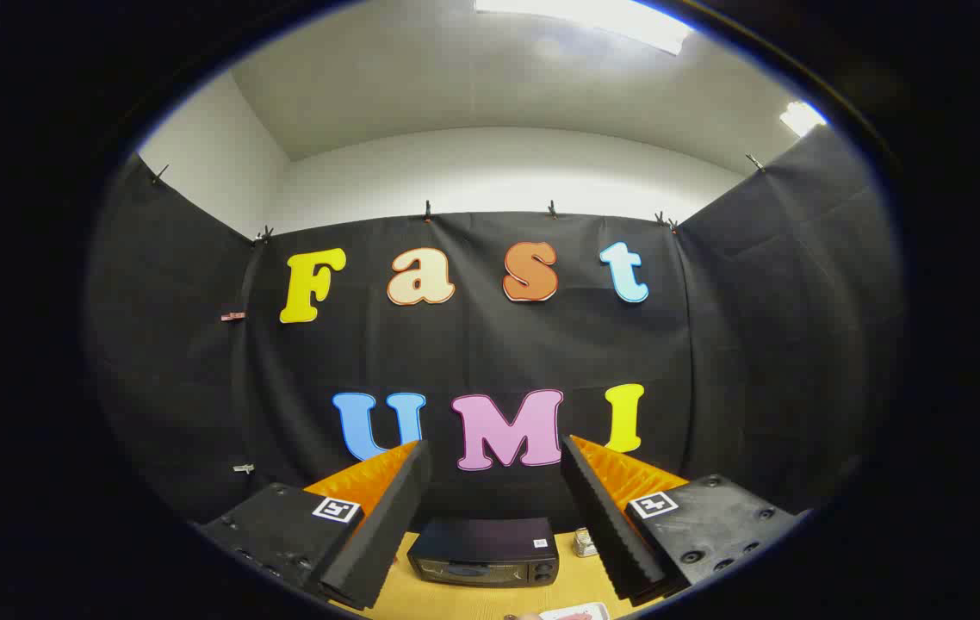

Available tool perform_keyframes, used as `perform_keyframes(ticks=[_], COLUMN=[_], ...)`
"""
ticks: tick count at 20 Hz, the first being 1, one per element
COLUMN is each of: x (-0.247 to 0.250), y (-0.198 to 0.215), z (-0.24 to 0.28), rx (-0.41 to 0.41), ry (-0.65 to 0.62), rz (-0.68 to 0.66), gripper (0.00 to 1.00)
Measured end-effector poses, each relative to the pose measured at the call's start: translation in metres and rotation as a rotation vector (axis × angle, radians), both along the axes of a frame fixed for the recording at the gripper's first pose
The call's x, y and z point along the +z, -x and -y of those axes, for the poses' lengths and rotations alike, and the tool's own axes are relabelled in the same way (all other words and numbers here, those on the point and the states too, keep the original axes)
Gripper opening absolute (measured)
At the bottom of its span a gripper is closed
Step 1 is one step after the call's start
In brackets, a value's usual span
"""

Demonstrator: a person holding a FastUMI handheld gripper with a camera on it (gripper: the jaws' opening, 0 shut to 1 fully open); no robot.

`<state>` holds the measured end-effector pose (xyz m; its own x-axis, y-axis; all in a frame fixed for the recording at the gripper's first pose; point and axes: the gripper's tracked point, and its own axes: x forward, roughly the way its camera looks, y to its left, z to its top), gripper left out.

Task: Open the toaster oven, put the food inside, and close the toaster oven door.

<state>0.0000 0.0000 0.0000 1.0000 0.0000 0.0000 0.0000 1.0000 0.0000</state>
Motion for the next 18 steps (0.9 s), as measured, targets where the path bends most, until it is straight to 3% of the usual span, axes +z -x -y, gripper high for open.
perform_keyframes(ticks=[18], x=[-0.005], y=[-0.003], z=[-0.008], rx=[0.011], ry=[0.001], rz=[-0.02], gripper=[0.97])
